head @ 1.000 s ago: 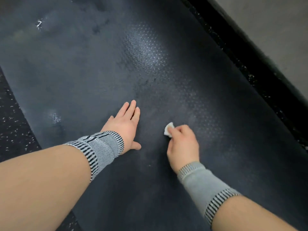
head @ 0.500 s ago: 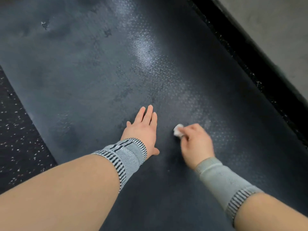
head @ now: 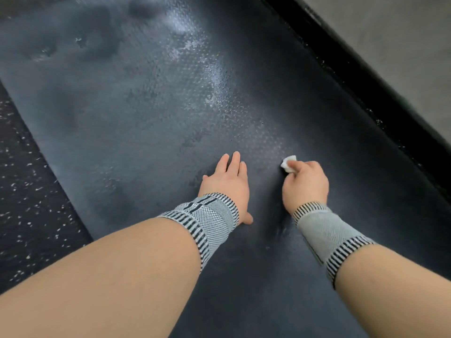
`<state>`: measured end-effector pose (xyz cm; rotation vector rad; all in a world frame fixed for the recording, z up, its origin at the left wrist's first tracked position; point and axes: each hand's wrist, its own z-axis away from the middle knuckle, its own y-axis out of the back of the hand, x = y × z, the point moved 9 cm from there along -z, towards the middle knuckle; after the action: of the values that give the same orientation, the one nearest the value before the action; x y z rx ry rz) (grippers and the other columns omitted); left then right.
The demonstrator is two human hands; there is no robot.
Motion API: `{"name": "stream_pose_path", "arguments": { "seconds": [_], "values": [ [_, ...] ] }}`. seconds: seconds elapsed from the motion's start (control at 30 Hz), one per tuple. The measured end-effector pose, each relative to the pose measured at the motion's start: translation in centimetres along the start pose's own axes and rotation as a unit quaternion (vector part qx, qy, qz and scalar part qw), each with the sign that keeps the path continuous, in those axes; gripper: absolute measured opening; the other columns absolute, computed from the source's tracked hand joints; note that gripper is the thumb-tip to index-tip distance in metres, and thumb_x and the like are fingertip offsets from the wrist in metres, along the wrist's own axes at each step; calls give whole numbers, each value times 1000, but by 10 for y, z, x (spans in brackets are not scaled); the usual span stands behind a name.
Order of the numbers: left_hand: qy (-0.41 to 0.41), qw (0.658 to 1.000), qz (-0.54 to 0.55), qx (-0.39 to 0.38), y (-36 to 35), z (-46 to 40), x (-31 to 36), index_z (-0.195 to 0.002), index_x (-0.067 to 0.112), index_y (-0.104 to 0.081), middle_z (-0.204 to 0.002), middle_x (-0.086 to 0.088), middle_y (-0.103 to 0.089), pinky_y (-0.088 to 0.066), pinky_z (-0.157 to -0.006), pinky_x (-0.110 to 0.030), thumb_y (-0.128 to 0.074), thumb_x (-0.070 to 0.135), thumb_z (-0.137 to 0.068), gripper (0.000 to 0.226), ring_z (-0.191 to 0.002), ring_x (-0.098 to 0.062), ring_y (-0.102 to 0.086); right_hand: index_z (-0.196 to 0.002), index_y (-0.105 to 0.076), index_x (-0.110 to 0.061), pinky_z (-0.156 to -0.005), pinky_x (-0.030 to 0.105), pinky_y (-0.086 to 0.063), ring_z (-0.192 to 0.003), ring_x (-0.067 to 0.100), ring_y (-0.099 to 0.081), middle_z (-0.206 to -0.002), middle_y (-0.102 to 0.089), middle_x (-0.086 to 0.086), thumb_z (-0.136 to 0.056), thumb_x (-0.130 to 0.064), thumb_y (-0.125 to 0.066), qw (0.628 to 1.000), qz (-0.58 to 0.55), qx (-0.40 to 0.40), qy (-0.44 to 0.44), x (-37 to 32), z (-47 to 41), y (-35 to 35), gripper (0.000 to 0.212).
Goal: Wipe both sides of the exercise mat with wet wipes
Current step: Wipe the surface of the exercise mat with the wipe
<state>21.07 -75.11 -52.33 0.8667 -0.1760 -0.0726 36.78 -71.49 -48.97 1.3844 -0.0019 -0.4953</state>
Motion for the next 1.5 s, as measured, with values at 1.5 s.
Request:
{"name": "stream_pose_path", "arguments": {
  "seconds": [1.5],
  "values": [
    [4, 999, -38, 19, -5, 25, -53, -157, 17, 0, -164, 5, 12, -12, -116, -64, -52, 62, -90, 96, -151, -16, 5, -106, -69, -20, -87, 29, -41, -102, 29, -55, -111, -53, 7, -91, -14, -49, 981, 53, -29, 182, -59, -11, -15, 26]
  ]
}}
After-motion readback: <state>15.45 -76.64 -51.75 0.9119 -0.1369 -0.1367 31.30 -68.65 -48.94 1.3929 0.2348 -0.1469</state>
